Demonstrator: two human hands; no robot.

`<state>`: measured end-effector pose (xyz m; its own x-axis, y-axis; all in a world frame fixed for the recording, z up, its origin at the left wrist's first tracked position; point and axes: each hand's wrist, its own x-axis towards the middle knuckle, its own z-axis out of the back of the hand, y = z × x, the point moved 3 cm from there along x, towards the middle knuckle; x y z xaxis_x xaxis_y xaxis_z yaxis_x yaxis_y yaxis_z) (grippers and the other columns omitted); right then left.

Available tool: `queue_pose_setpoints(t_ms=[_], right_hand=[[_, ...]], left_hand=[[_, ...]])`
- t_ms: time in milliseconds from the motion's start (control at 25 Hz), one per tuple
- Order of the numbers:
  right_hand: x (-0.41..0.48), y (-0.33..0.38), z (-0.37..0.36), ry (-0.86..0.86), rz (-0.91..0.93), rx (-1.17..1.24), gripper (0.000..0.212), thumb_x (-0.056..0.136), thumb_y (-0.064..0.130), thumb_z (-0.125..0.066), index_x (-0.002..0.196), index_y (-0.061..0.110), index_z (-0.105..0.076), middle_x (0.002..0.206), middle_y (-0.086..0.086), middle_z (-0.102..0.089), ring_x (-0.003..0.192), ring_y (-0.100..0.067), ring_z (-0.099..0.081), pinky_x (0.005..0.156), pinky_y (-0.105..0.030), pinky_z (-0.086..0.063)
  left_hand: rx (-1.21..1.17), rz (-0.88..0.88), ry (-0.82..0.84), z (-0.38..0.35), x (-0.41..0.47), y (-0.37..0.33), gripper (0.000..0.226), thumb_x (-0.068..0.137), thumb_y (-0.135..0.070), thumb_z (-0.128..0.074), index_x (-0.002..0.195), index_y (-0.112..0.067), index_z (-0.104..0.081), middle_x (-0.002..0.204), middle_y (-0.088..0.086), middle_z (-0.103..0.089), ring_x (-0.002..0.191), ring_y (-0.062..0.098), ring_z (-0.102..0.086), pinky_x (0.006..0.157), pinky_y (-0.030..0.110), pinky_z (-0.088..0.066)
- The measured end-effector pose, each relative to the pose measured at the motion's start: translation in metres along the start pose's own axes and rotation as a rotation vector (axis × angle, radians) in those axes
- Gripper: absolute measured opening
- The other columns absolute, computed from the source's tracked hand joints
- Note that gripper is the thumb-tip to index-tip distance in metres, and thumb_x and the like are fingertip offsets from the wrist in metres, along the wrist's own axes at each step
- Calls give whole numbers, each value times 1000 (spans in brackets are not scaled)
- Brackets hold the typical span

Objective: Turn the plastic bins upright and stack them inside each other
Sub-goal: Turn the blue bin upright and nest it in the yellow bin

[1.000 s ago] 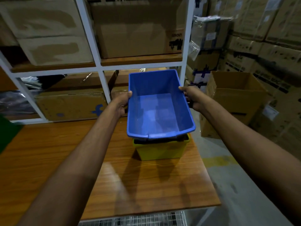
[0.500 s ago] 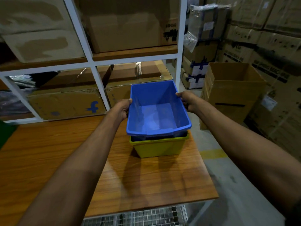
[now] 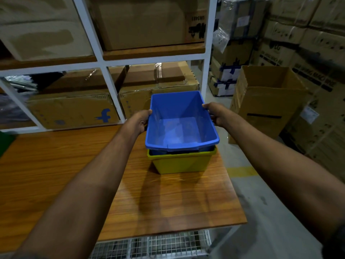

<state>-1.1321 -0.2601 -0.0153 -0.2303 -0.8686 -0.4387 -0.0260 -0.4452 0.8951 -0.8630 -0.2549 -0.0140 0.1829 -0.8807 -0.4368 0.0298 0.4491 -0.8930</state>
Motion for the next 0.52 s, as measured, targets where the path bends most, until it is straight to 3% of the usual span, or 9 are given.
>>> queue_pose_setpoints(t_ms=[40,120,240,360,520], right_hand=[[-1,-2,1,-7,3,19,9,100,20,-57,106,13,-58,94,-4,-58,78,-17,-57,58,-31,-49],[-6,-5,4,-58,54,56,11,98,17,-59,107,10,-59,97,-5,-59,79,-17,-58,64,-32,-49],[-23,-5,14,-180,249,3,13,95,19,-63,106,11,-62,108,-6,-63,89,-16,-58,74,-34,-47],[-54,-1,19,-154,438,-28,23,93,20,-66,116,14,-63,109,0,-64,98,-13,-60,73,-24,-46],[-101,-2,23,-114,616,-78,15,94,20,-68,109,20,-65,102,2,-67,95,-7,-65,76,-22,-54]], left_hand=[[-8,-14,-7,0,-3,0,23,107,-19,-49,87,-13,-59,61,2,-59,31,6,-53,33,17,-43],[-43,-105,-81,3,-8,-1,6,101,-16,-57,100,-13,-62,90,7,-64,58,10,-63,42,20,-44],[-96,-296,-183,9,-27,-4,17,96,-14,-65,112,-17,-62,109,2,-66,98,15,-63,69,25,-55],[-48,-440,-158,9,-55,-1,21,98,-16,-64,119,-15,-64,103,-7,-64,95,6,-61,67,19,-51],[-19,-630,-185,18,-97,12,24,96,-19,-67,120,-19,-65,104,-11,-65,93,-2,-60,68,7,-50]])
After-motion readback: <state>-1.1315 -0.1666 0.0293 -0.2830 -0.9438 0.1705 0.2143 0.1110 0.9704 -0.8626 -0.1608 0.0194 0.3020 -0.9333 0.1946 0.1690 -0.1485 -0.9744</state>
